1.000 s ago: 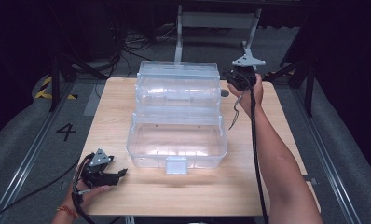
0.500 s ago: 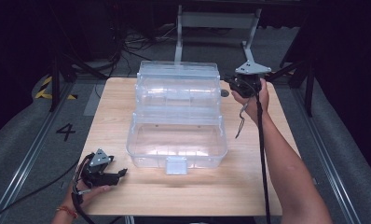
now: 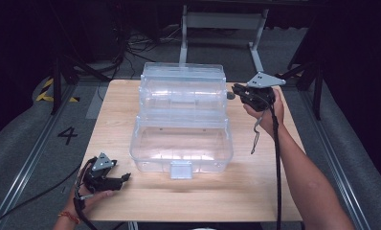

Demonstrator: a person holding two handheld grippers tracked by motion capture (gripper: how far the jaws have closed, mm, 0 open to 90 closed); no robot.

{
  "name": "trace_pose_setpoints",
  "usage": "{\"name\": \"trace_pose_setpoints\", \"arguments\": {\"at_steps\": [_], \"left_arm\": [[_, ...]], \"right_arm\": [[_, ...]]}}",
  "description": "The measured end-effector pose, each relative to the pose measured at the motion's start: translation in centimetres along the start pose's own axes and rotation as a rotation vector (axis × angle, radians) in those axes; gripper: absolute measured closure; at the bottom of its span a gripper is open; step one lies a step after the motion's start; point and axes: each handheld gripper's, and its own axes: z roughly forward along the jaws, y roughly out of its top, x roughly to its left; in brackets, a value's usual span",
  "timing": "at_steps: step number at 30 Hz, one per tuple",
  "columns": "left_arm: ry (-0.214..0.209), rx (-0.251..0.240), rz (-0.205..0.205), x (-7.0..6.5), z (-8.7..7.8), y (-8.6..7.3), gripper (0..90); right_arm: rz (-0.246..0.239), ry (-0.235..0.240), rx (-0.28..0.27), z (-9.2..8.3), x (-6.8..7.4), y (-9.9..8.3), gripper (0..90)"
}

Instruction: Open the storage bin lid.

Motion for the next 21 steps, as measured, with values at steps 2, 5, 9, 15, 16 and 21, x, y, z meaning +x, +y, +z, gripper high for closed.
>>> {"name": "trace_pose_setpoints", "arguments": {"at_steps": [2, 5, 9, 15, 16, 21], "left_arm": [[0.000, 0.000, -0.001, 0.0, 0.0, 0.0, 23.9], [0.000, 0.000, 0.000, 0.0, 0.0, 0.0, 23.9], [0.000, 0.000, 0.000, 0.0, 0.0, 0.0, 23.9], [-0.001, -0.001, -0.006, 0.0, 0.0, 0.0, 23.8], [0.000, 0.000, -0.001, 0.0, 0.0, 0.0, 23.9], [0.000, 0.000, 0.000, 0.0, 0.0, 0.0, 23.9]], "right_arm": [[-0.005, 0.006, 0.003, -0.4, 0.2, -0.2, 83.1], [-0.015, 0.017, 0.004, -1.0, 0.5, -0.6, 83.0], [-0.020, 0.024, 0.005, -1.8, 0.7, -1.2, 82.6], [-0.030, 0.033, 0.021, -2.8, 0.9, -2.1, 81.3], [-0.033, 0.033, 0.020, -2.9, 0.9, -2.3, 81.1], [-0.038, 0.041, 0.026, -3.9, 1.0, -3.1, 80.1]]}}
